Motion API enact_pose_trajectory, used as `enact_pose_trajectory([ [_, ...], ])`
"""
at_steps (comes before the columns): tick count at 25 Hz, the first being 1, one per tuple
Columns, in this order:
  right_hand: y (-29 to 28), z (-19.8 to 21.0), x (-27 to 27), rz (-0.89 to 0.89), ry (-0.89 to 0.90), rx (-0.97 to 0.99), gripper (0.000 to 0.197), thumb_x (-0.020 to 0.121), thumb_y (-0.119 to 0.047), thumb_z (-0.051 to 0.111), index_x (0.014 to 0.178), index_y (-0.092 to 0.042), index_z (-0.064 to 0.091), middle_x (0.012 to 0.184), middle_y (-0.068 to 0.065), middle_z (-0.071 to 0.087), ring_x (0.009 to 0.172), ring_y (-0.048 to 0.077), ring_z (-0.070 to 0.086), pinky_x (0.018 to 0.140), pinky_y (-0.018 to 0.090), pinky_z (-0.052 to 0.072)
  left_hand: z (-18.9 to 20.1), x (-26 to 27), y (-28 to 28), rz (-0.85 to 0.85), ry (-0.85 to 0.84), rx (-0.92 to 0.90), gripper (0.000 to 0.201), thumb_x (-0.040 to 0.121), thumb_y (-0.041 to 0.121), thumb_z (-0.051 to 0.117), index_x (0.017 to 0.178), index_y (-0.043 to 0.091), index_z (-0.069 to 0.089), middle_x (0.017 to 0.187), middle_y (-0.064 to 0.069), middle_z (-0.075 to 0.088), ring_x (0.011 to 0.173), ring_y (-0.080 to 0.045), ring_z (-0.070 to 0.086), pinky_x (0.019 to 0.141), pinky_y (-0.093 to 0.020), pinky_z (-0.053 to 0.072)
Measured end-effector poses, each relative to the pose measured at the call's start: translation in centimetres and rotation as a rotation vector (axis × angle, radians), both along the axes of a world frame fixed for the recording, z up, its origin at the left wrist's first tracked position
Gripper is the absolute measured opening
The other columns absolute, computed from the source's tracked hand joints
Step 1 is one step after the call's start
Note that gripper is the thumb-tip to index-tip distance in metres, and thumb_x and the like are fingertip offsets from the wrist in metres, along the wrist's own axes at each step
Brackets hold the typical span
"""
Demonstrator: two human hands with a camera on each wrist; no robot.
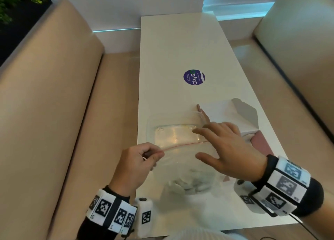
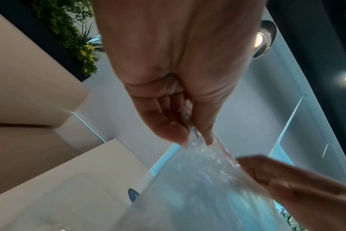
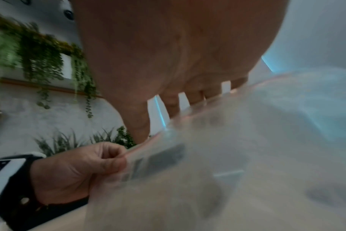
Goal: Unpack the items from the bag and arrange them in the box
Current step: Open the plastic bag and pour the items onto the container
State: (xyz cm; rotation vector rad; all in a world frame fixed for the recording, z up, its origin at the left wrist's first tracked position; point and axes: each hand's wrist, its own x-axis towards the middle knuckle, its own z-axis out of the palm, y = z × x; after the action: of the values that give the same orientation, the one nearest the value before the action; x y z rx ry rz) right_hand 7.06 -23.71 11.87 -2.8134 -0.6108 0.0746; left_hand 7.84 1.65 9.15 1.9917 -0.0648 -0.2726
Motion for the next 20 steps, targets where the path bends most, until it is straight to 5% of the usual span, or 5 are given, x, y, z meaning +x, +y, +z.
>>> enact_pose_trajectory([
  [3,3.4,0.6,-0.2,0.086,-0.249,0.082,0.031,0.085,-0.045,0.051,0.108,-0.024,0.051,0.105,-0.002,0.060,0.091,0.020,0.057,0.092,0.039,0.040,0.5,-0.2,-0.9,-0.013,-0.067,-0.029,0.010,0.079,0.012,0.075,0.074,0.021,0.074,0.062,0.005,0.068,0.052,-0.003,0.056,0.056,-0.020,0.048],
  [8,6.5,-1.0,0.7,0.119,-0.409,0.150,0.014,0.078,-0.009,0.070,0.079,-0.015,0.057,0.068,-0.002,0.054,0.056,0.021,0.050,0.063,0.035,0.050,1.4,-0.1,-0.6,-0.018,-0.096,-0.022,0.003,0.081,0.024,0.073,0.079,0.024,0.074,0.072,0.011,0.072,0.067,-0.003,0.064,0.063,-0.016,0.049],
  [11,6.6,-1.6,1.5,0.114,-0.447,0.190,0.012,0.079,-0.005,0.069,0.079,-0.012,0.059,0.070,0.001,0.056,0.059,0.023,0.049,0.058,0.035,0.047,1.6,-0.1,0.4,0.094,-0.082,-0.013,0.018,0.084,0.036,0.064,0.071,0.025,0.069,0.057,0.013,0.062,0.057,-0.005,0.054,0.057,-0.014,0.043],
  [16,6.9,-2.6,1.5,0.169,-0.502,0.208,0.007,0.086,-0.016,0.059,0.090,-0.017,0.054,0.079,-0.001,0.060,0.066,0.023,0.053,0.066,0.032,0.040,1.3,0.2,0.6,0.150,0.068,-0.106,0.023,0.089,0.021,0.064,0.067,0.013,0.068,0.054,0.002,0.058,0.053,-0.015,0.056,0.056,-0.034,0.053],
  [20,6.7,-3.6,1.2,0.183,-0.524,0.257,0.011,0.087,-0.023,0.060,0.089,-0.017,0.051,0.083,0.002,0.059,0.068,0.023,0.052,0.061,0.035,0.046,0.9,-0.3,-0.1,0.151,0.152,-0.229,0.021,0.091,0.013,0.061,0.072,0.008,0.065,0.059,-0.005,0.061,0.055,-0.019,0.059,0.054,-0.033,0.051],
])
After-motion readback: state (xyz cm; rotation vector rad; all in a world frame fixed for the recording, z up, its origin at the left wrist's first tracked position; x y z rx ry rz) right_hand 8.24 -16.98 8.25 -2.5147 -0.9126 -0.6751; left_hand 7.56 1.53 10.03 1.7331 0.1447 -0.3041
